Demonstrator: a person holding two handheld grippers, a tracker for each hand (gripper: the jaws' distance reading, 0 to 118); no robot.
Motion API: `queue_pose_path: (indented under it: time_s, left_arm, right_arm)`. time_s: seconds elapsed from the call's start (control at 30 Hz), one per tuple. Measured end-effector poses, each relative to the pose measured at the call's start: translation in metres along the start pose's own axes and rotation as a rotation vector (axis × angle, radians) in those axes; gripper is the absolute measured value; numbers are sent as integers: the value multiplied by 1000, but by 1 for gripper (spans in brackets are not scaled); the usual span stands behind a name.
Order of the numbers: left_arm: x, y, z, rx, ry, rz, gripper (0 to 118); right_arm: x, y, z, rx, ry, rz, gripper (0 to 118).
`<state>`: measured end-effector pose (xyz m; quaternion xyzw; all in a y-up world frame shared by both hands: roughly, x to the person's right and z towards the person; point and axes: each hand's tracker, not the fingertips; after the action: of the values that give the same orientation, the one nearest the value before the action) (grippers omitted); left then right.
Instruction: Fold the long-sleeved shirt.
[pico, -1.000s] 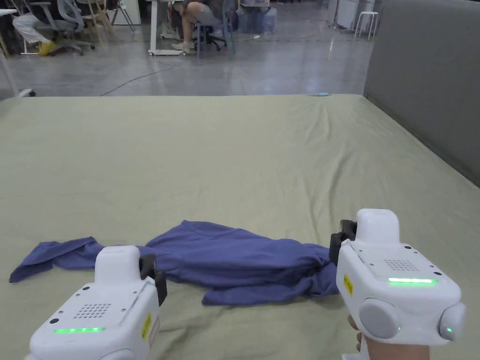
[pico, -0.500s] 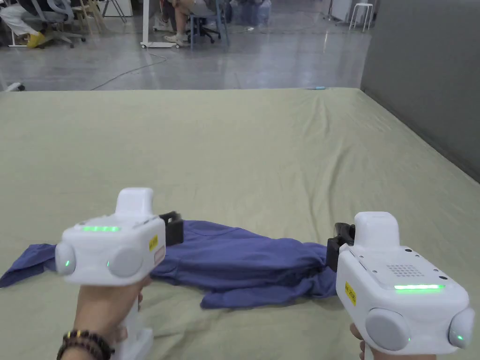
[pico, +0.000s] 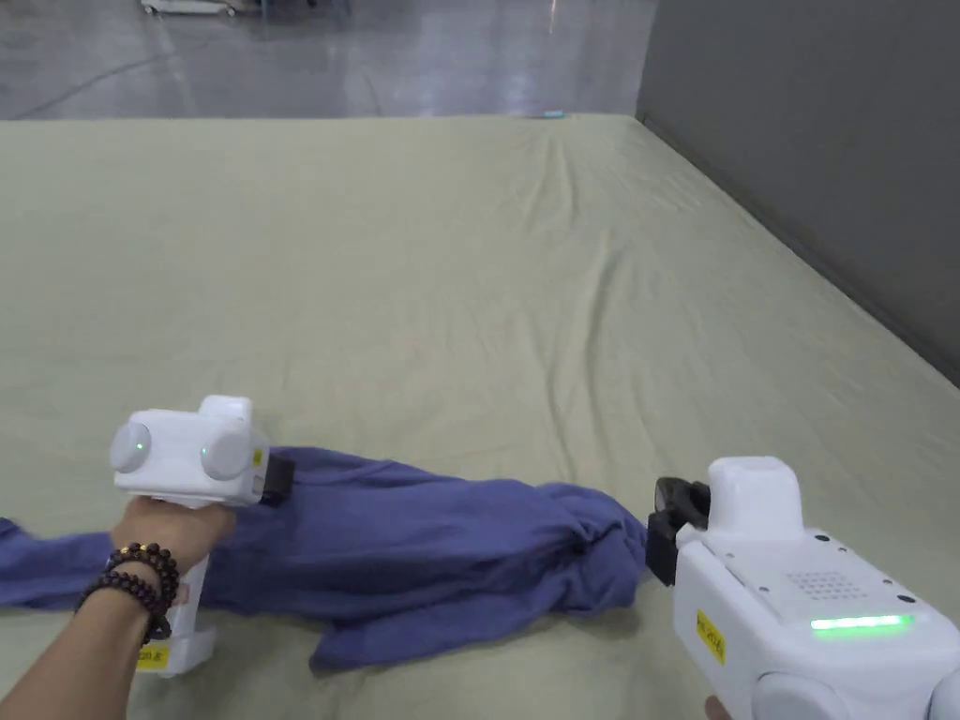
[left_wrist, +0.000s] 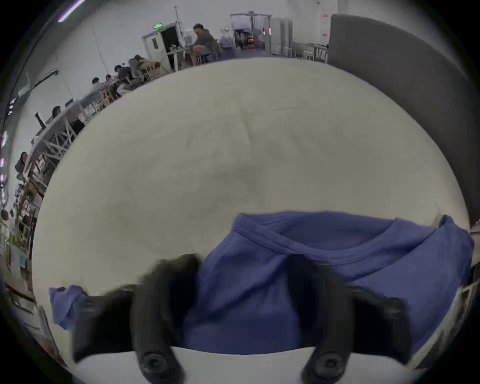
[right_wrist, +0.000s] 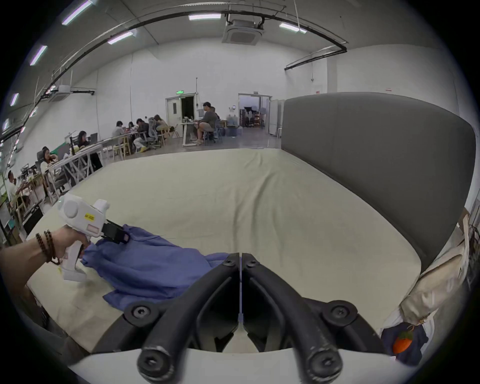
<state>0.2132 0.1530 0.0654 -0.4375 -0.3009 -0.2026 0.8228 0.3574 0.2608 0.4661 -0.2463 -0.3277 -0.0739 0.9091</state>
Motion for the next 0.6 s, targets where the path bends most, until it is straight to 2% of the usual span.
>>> queue_pose_path:
  time_s: [0.03,0.07,0.1,0.13,0.17,0.27,0.33,0.4,0.47,0.5,0.53,0.6]
  left_arm:
    - [2,2,11,36,-14,-13,16]
    - [4,2,20,75,-74,-38,0]
    - [9,1,27,113,-65,-43,0]
    - [6,1,26,102,-60,-83,0]
    - [8,2,28,102,-51,-104,0]
    - [4,8,36,105,-47,-85,0]
    - [1,9,41,103,-59,-59,0]
    - [0,9,48,108,-60,-58,0]
    - [-2,5,56,114,-63,-61,0]
    - [-5,3,61,124,-66,-44,0]
    - [-11,4,68,143,-82,-7,0]
    - [-23,5,92,214,-118,52,0]
  right_arm:
    - [5,1,-2,-17,-9,-21,10]
    - [10,-1,-5,-64,-15,-61,41]
    - [14,-2,-12,-120,-25,-83,92]
    - [16,-6,-22,-191,-17,-87,113]
    - [18,-13,-33,-236,1,-81,116]
    - [17,-36,-71,-340,36,-48,108]
    - [15,-47,-95,-397,78,-60,80]
    - [11,-50,-119,-418,74,-85,43]
    - [6,-53,-141,-469,101,-68,27]
    - [2,-50,-146,-515,75,-17,10]
    - [-1,-41,-138,-463,77,13,10]
    - [-2,-19,-113,-339,98,17,10]
